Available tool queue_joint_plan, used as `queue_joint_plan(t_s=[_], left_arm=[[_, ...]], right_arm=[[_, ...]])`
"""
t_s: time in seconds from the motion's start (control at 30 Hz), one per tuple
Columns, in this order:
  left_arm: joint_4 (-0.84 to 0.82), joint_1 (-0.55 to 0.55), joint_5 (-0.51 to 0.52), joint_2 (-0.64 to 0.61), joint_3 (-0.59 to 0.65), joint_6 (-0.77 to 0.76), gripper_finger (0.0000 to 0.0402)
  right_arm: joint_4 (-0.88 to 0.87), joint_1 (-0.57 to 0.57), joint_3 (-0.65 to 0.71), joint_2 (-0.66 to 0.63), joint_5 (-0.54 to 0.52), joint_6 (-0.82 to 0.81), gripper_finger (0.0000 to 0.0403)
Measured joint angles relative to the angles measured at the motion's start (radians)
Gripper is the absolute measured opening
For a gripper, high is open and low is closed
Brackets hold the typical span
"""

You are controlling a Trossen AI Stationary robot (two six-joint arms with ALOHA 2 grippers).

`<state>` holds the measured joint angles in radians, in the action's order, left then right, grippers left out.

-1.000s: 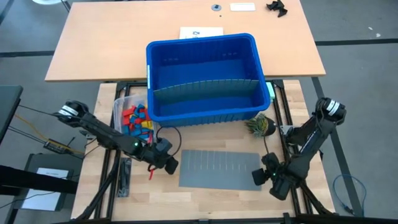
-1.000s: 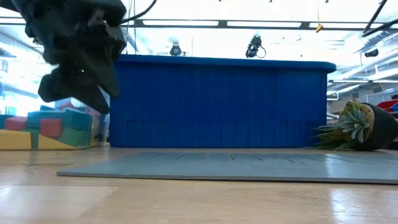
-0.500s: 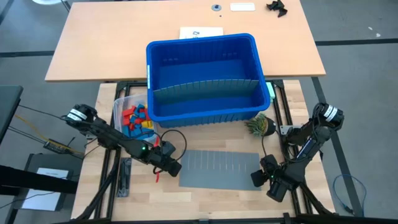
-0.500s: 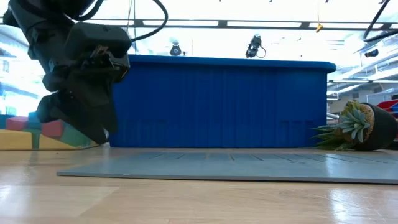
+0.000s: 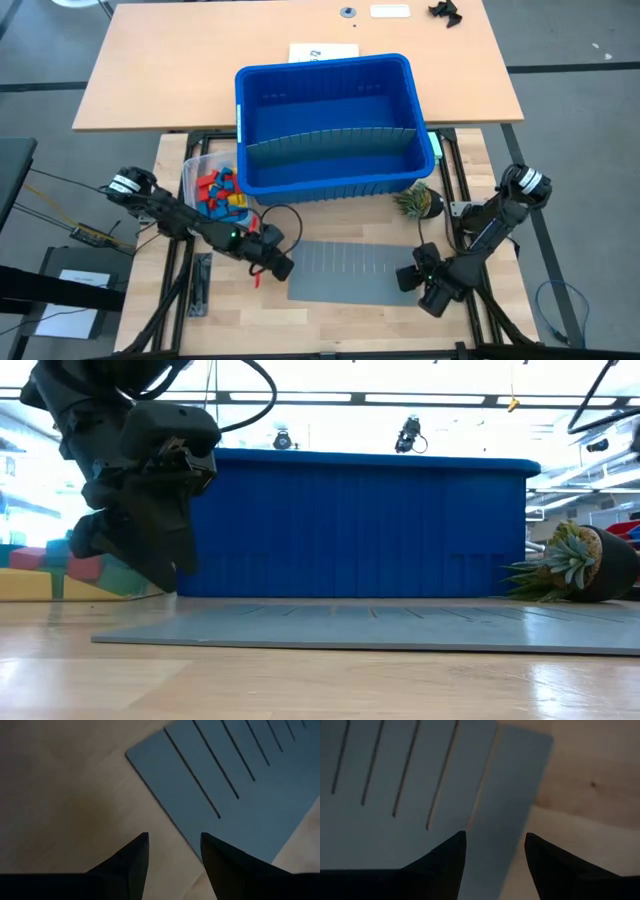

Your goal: Sort Items/Unsort Items

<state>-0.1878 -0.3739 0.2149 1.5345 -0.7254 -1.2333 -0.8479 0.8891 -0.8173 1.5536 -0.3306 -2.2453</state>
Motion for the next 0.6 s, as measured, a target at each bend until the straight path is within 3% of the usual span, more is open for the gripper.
queue_joint_plan(t_s=[0.33,0.43,0.6], left_arm=[[0.012,0.028,-0.042,0.0,0.0,0.094,0.0186],[0.011,0.044,-0.079,-0.011,0.0,0.104,0.0186],[0.015,0.047,-0.078,-0.032,0.0,0.099,0.0186]], right_arm=[[0.041,-0.167,0.008,-0.021,-0.032,0.31,0.0199],[0.124,-0.205,0.008,-0.103,-0.033,0.468,0.0197],[0.012,-0.219,0.013,-0.299,-0.044,0.523,0.0197]])
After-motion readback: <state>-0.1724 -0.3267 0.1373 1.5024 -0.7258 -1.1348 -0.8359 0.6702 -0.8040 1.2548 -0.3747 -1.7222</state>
